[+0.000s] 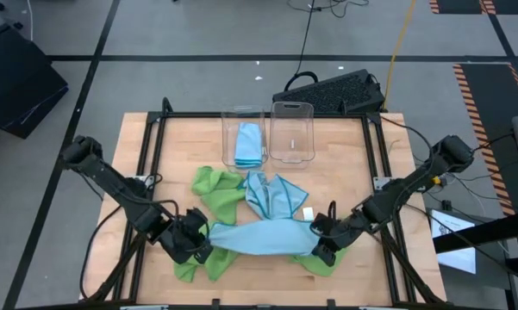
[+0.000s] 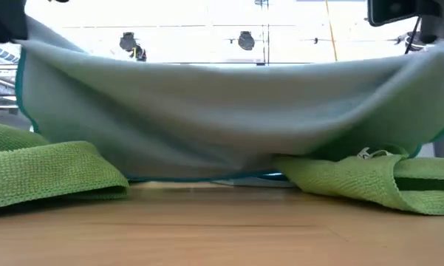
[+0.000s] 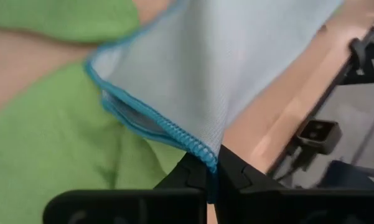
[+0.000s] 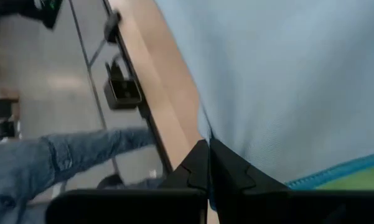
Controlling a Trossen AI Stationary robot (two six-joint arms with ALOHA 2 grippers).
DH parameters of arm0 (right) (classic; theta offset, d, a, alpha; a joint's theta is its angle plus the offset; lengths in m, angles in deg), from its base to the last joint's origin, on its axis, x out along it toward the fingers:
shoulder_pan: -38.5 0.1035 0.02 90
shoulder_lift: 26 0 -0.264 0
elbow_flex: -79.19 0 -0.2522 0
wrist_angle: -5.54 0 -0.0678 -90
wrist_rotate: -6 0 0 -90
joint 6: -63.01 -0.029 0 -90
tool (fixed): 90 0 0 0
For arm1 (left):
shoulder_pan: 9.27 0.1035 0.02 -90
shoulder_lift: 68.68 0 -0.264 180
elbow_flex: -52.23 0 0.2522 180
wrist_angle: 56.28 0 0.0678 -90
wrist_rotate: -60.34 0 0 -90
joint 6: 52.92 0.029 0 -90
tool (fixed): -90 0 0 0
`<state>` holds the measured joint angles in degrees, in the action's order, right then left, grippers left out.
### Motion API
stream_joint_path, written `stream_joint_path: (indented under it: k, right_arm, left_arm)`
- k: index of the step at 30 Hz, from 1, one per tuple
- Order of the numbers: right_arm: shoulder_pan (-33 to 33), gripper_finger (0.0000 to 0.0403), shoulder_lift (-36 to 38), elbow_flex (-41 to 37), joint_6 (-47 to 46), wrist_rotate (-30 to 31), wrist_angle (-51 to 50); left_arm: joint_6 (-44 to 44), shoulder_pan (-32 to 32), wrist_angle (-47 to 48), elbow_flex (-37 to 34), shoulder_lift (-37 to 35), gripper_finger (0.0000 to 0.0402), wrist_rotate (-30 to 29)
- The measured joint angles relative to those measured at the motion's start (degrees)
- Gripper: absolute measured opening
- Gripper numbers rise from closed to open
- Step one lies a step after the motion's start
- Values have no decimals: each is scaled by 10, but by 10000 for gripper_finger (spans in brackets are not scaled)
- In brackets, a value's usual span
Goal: Fold microfiber towels
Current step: Fold the bottom blue microfiber towel
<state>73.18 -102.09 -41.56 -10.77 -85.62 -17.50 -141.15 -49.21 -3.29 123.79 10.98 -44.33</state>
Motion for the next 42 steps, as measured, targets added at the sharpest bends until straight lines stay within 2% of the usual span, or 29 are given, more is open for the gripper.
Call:
stream_joint_path:
  k: [4, 10, 15, 22, 29, 35, 42]
  right_arm:
    - [6, 0, -31, 0, -17, -30, 23]
    - [9, 11, -46, 0, -36, -20, 31]
    - [6, 65, -44, 0, -38, 0, 28]
    - [-14, 150, -26, 0, -71, -30, 26]
    - [-93, 180, 7, 2, -44, -28, 93]
    - [-185, 181, -37, 97, 94, -52, 80]
    - [-270, 181, -183, 291, 253, -162, 53]
  left_arm:
    - [-12, -8, -59, -34, 0, 5, 16]
    - [-20, -14, -95, -53, 0, 9, 15]
    - [-8, -15, -88, -53, 0, 4, 1]
    - [11, -16, -75, -53, 0, 5, -35]
    - [12, -16, -52, -53, 0, 8, -37]
    - [11, -16, -52, -53, 0, 9, -37]
    - [2, -16, -64, -53, 0, 6, -22]
